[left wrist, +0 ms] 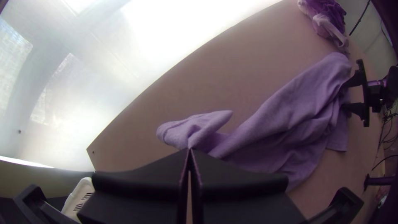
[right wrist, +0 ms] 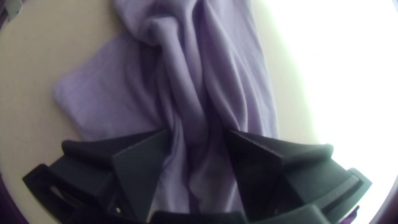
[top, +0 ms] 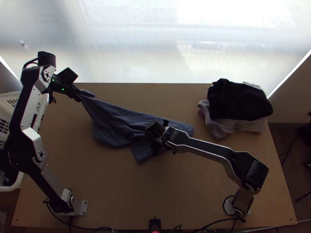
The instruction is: Fold the t-shirt
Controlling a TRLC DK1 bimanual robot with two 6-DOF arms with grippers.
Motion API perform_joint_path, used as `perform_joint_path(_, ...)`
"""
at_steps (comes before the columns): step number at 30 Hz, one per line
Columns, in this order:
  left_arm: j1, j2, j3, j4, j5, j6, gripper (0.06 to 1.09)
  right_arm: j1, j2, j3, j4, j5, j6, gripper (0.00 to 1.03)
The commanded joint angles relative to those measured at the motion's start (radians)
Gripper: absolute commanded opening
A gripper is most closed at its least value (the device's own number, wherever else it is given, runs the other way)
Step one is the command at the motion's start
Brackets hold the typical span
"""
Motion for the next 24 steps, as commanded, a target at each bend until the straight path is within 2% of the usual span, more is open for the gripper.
perform_joint_path(1, -0.004, 0.008, -0.005, 0.000, -0.001, 0.009, 0.09, -0.011, -0.072, -0.024, -0.007, 0.000, -0.006, 0.61)
perform_joint_path(11, -0.023, 0.019, -0.005, 0.003, -0.001, 0.019, 0.09, -0.001, -0.121, -0.032, -0.030, 0.000, 0.003, 0.65)
perform_joint_path(24, -0.018, 0.019, -0.003, -0.001, -0.001, 0.026, 0.09, -0.044, 0.021, -0.021, 0.053, -0.003, -0.043, 0.63)
